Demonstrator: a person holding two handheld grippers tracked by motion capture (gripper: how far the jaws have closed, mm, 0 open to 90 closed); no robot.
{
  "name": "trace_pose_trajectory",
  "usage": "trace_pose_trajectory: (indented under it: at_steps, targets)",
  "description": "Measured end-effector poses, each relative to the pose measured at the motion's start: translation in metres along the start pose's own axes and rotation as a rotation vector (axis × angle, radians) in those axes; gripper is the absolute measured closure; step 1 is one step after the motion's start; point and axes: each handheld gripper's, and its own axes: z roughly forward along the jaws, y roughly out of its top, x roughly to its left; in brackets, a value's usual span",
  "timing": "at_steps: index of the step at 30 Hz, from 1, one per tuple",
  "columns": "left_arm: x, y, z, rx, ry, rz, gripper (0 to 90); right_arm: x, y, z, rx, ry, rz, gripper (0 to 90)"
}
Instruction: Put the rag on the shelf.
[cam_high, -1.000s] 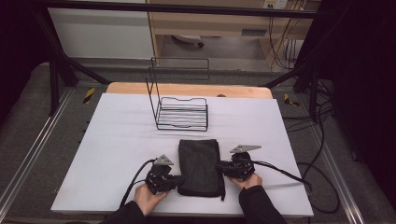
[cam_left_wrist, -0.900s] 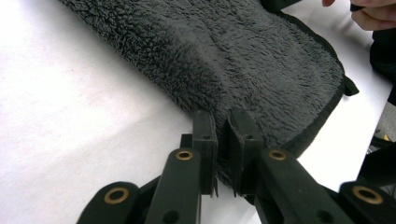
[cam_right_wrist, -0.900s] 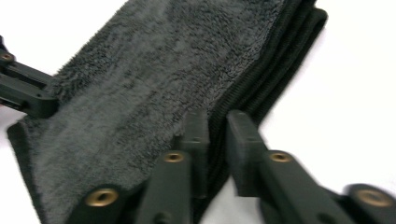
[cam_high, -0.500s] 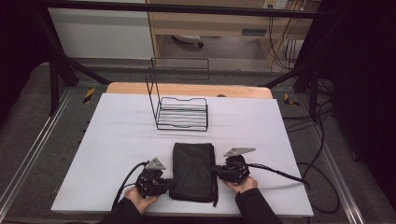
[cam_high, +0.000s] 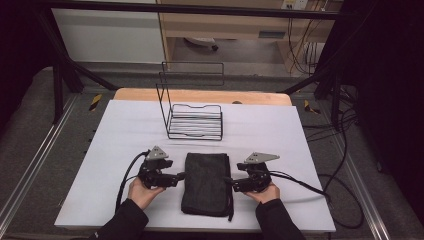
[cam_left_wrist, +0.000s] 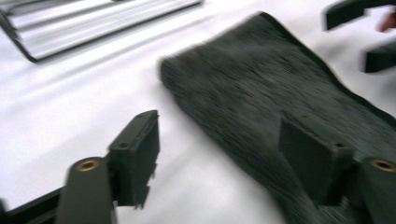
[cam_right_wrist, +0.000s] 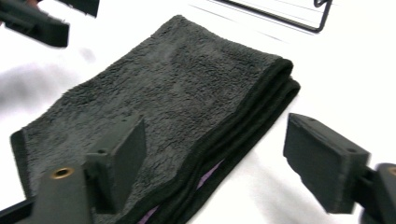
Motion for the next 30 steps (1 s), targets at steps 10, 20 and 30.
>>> trace_pose_trajectory:
  at_steps: [10,20,30]
  targets:
    - [0.016,0.018,0.035,0.005,0.074,-0.052,31.3,-0.001,-0.001,0.002,-0.001,-0.045,-0.009,10.6]
    - [0.027,0.015,0.057,0.063,0.015,-0.141,59.2,-0.004,0.002,0.004,-0.002,-0.063,-0.001,10.0]
    - [0.020,0.012,0.067,0.073,-0.038,-0.157,66.0,-0.008,0.006,0.007,-0.008,-0.071,0.026,11.8]
